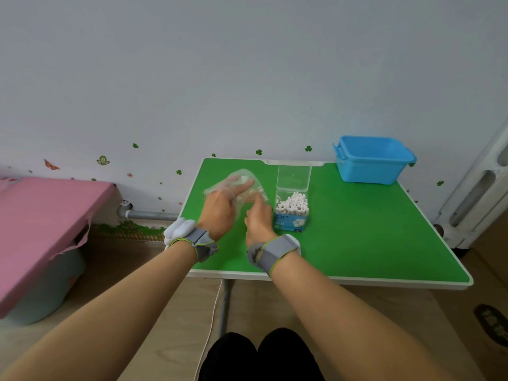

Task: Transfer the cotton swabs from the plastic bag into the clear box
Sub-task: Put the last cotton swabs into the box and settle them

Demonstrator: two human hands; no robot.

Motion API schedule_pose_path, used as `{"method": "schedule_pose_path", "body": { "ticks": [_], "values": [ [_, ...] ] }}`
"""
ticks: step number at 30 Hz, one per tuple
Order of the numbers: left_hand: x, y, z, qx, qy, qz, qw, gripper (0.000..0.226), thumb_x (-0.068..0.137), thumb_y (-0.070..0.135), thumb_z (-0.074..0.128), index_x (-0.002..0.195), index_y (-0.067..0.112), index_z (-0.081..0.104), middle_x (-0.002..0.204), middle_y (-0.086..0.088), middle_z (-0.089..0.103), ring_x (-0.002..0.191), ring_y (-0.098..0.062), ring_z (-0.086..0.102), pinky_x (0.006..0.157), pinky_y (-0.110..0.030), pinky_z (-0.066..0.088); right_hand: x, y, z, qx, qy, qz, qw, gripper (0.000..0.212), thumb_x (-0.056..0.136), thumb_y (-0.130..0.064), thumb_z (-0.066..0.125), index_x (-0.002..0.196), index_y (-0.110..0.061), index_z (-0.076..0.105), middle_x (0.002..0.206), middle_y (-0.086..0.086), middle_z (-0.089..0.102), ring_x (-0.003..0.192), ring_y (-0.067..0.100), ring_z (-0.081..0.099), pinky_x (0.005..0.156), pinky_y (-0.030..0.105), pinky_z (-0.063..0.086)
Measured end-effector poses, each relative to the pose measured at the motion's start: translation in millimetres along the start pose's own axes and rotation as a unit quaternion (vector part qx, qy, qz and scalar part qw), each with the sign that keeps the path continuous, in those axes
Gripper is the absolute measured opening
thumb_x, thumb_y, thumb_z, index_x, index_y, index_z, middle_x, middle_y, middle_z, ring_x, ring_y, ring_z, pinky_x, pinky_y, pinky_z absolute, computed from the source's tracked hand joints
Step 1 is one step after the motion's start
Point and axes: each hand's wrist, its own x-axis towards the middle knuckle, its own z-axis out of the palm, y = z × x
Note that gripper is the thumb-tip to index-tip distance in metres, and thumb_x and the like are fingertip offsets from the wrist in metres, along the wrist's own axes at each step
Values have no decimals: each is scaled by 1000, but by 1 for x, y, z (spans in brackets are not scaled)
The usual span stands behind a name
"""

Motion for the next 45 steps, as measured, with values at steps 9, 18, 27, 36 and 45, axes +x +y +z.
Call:
{"method": "schedule_pose_path", "body": {
  "ticks": [9,18,27,36,45],
  "values": [
    [-4,8,1,-31,9,-27,999,29,90,-5,47,109,-1,69,139,-12,52,133,-23,44,108,-15,25,7,-16,4,270,-25,121,955,28,97,-11,43,69,-11,48,66,4,50,57,17,48,52,26,39],
    [-2,11,3,-18,-55,-93,994,44,95,5,48,138,2,43,133,-20,53,123,-32,51,105,-27,31,0,-13,2,282,-39,107,953,15,94,2,46,89,3,60,87,15,63,83,30,63,98,45,48],
    [3,11,6,-18,-76,-158,984,45,98,7,42,143,5,36,128,-22,56,118,-34,54,103,-37,40,2,-9,-1,251,-48,118,960,19,94,-2,45,82,-3,60,77,11,64,67,23,62,59,31,52],
    [2,13,9,-277,-36,-209,937,29,95,-3,44,122,-12,51,100,-14,61,92,-21,53,74,-9,44,5,-10,1,162,-22,56,985,27,89,1,48,65,-8,56,66,9,55,62,19,52,57,28,41],
    [-2,9,10,-498,-5,-270,824,21,90,-9,47,110,-15,52,97,-24,51,87,-27,43,72,-33,38,4,-12,-1,166,-13,39,985,14,86,-3,65,75,-8,59,72,6,59,62,17,55,62,31,49]
  ]
}}
